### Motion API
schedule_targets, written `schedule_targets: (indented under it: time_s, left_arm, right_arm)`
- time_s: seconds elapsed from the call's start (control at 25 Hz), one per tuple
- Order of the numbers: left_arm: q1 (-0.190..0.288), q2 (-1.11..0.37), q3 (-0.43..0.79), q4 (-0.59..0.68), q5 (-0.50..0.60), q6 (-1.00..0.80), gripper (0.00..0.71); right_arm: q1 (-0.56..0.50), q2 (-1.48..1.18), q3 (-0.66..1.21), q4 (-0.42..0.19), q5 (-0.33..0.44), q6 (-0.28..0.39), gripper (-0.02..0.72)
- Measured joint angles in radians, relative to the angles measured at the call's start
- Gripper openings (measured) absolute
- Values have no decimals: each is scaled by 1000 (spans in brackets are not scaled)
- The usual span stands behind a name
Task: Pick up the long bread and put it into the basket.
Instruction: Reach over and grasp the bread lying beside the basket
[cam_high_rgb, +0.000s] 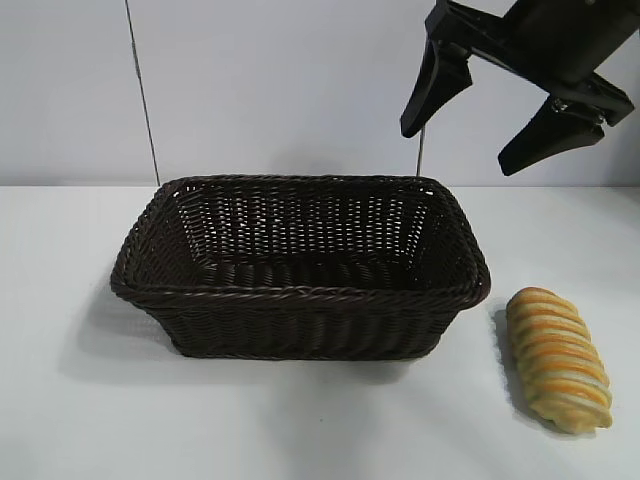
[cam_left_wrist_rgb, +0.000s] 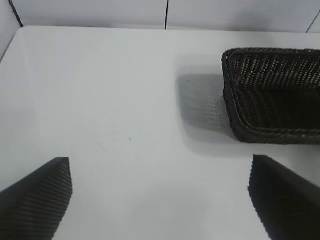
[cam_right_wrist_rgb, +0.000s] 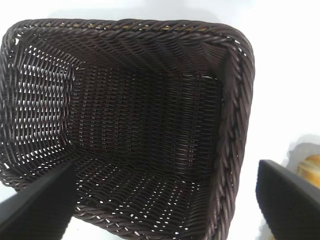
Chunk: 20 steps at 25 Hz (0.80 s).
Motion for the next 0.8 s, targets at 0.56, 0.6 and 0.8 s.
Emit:
schedule_targets:
  time_s: [0.56, 0.6, 0.8]
  left_arm:
    - [-42, -13, 26, 10, 21, 0, 694]
    - [-41, -27, 26, 10, 22, 0, 694]
    - [-61, -142, 26, 12, 22, 0, 694]
  right_arm:
    - [0, -71, -111, -22, 145, -33, 695]
    - [0, -84, -138, -29, 188, -30, 695]
    - [0, -164, -235, -117, 389, 37, 695]
